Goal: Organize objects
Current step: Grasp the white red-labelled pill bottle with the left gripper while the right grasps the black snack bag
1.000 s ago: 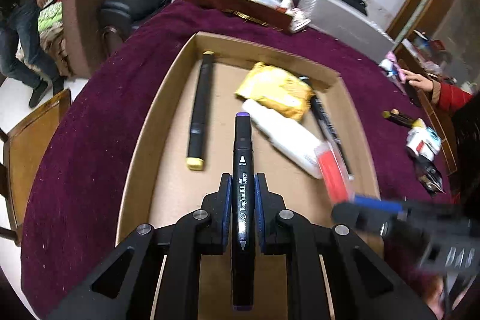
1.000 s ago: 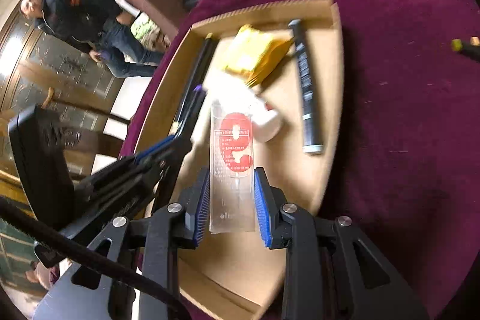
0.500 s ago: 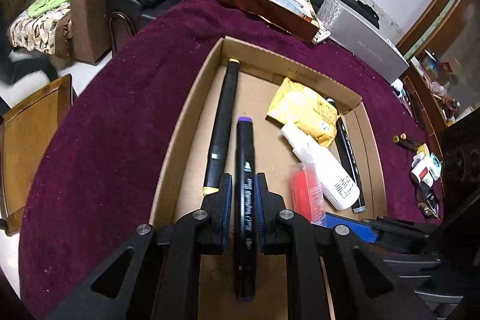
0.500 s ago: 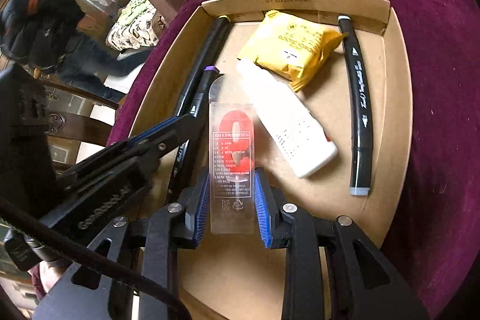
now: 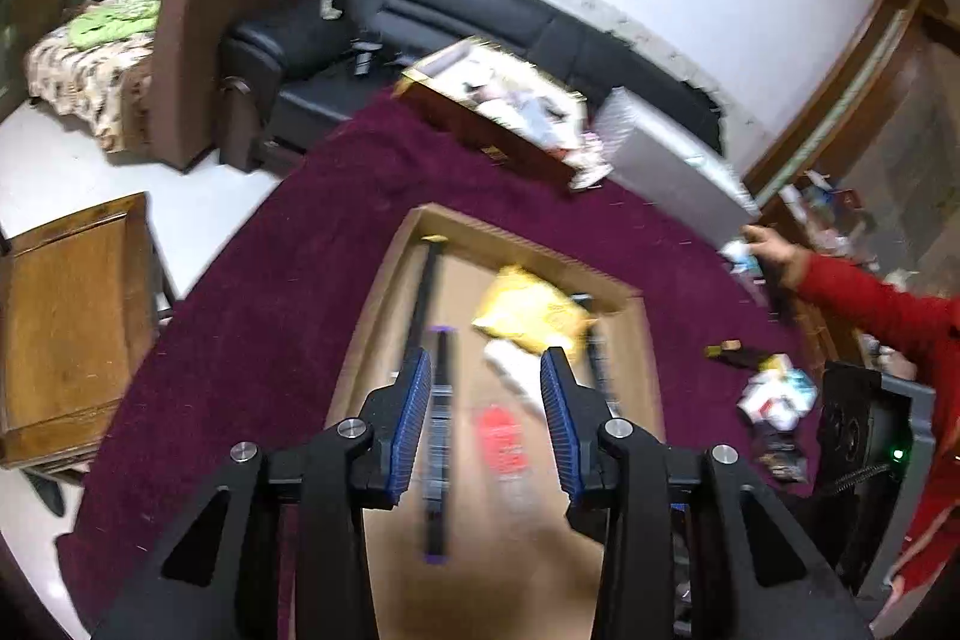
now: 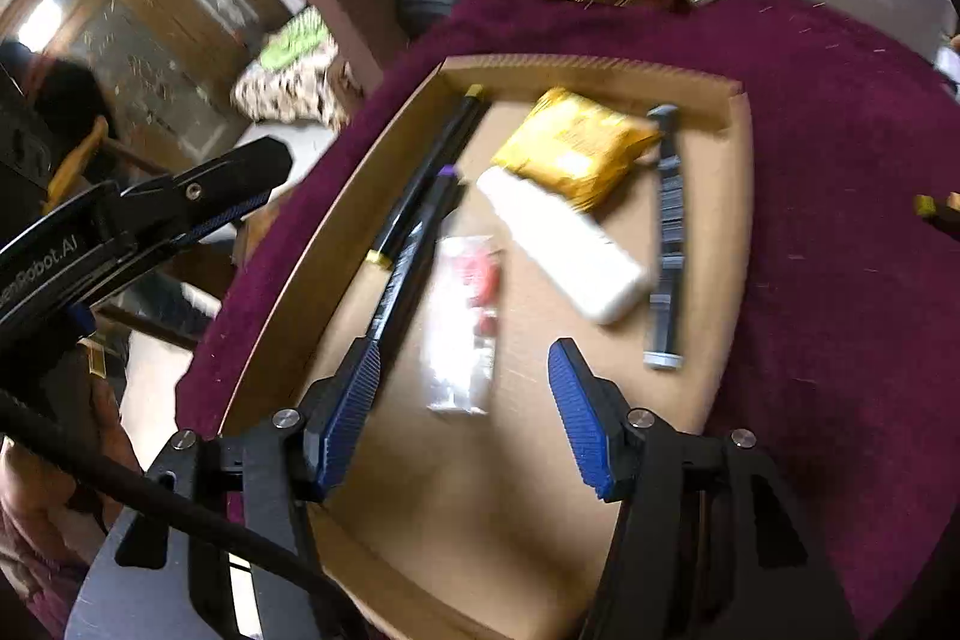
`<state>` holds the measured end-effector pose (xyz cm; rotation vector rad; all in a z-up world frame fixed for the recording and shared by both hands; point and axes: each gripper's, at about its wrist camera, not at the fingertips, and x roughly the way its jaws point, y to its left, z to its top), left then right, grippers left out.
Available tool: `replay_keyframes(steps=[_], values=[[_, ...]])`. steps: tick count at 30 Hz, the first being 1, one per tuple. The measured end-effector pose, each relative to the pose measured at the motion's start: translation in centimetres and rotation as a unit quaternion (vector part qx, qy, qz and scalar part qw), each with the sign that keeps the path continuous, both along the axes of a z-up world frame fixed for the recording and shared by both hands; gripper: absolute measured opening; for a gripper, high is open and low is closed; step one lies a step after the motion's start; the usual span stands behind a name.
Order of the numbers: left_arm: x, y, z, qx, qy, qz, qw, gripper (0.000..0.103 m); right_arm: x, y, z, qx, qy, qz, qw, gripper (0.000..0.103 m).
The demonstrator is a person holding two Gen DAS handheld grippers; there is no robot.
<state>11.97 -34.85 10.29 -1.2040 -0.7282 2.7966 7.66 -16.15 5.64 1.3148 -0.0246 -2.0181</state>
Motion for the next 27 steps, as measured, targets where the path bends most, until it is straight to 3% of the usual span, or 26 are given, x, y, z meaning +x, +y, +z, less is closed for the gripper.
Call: replay_keyframes(steps=[1,4,8,10,15,18,23,27], values=[[-0.1,0.6,0.4,0.005,0.006,-0.008,0.9999,0.034,0.0,1.3,0.5,-0.005,0.008,-0.009,1.0,0.058],[-0.7,4.2,0.9,0.025,0.018,-0.047,0.9984,0.058,-0.5,7.6,1.6,-0.018,0.042,-0.072,0.996,0.061],[-3.6,10.9,-0.2,0.043,-0.004,-0.125,0.9912,0.058,-2.0,16.3,2.0,-0.028,0.067,-0.17,0.983,0.063],[-5.0,14.2,-0.9,0.048,-0.015,-0.154,0.9868,0.058,-3.1,21.2,1.9,-0.027,0.08,-0.229,0.97,0.063],[-8.6,22.8,-2.5,-0.002,-0.028,-0.219,0.9754,0.058,-5.1,31.5,1.7,-0.058,0.08,-0.334,0.937,0.063],[-10.9,27.6,-3.4,-0.031,-0.027,-0.253,0.9667,0.058,-6.5,35.3,1.6,-0.074,0.082,-0.368,0.923,0.063],[-13.3,33.0,-4.6,-0.064,-0.016,-0.282,0.9573,0.058,-7.7,38.0,0.6,-0.104,0.077,-0.392,0.911,0.065],[-14.9,36.2,-5.7,-0.124,-0.01,-0.301,0.9454,0.058,-8.6,38.6,-0.5,-0.123,0.07,-0.394,0.908,0.065]])
